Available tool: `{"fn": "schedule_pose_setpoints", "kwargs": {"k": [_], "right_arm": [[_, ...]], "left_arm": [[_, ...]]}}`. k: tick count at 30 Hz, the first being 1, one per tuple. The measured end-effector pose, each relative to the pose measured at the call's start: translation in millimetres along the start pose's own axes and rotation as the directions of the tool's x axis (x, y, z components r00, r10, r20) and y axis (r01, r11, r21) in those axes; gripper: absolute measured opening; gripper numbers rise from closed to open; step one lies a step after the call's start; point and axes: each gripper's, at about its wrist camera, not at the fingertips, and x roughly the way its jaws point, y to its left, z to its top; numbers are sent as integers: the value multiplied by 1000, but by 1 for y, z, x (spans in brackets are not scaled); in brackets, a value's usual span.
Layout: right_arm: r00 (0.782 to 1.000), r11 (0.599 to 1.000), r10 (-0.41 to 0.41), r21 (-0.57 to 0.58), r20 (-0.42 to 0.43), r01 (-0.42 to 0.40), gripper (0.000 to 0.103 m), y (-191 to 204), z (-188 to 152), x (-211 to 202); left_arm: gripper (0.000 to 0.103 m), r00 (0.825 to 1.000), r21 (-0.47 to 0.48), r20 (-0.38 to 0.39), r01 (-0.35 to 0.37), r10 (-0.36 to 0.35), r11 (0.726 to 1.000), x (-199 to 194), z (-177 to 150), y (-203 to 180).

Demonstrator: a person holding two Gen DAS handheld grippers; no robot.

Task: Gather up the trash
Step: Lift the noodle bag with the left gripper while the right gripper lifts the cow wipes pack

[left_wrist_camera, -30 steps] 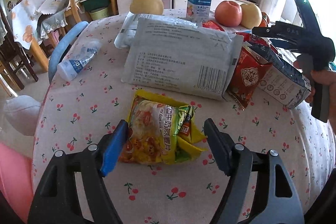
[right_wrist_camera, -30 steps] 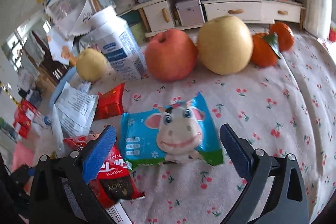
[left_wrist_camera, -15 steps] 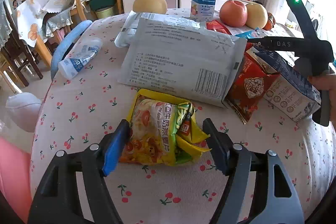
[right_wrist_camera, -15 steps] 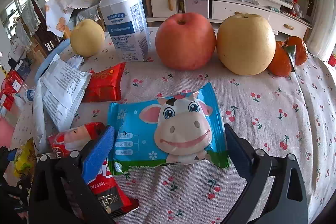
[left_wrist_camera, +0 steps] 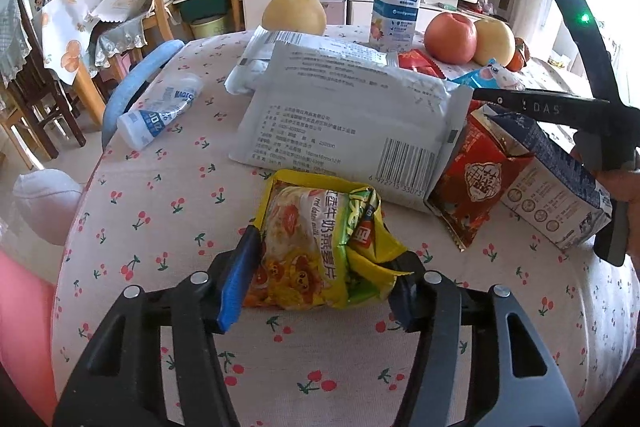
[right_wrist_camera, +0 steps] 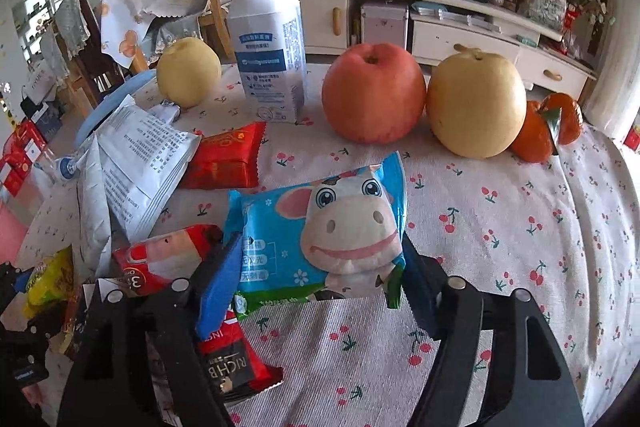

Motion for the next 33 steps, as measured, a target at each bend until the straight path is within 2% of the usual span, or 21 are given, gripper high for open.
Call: {"fn": "schedule_pose_setpoints", "kwargs": {"k": [6,11,17,23,33], "right_arm": [[998,998,-59,-7,32,59,70,3,-4,-11],[993,996,-81,54,85,76,69,-8,-5,-30],[986,990,-85,123,145,67,69,-16,-8,-58],[983,985,-46,170,175,16,69,-16,-15,-83],[971,992,-3,125,238,-27,69,24,-19,-124]], "left_arm": [[55,1000,-20,10,26,-26,999,-4,-2,5],[54,999,-34,16,44,-44,998,-7,-3,8],[52,997,-49,25,73,-72,996,-12,-6,11],[51,994,-71,35,102,-99,992,-18,-8,16],[51,987,-99,72,149,-142,984,-34,-11,26]]}}
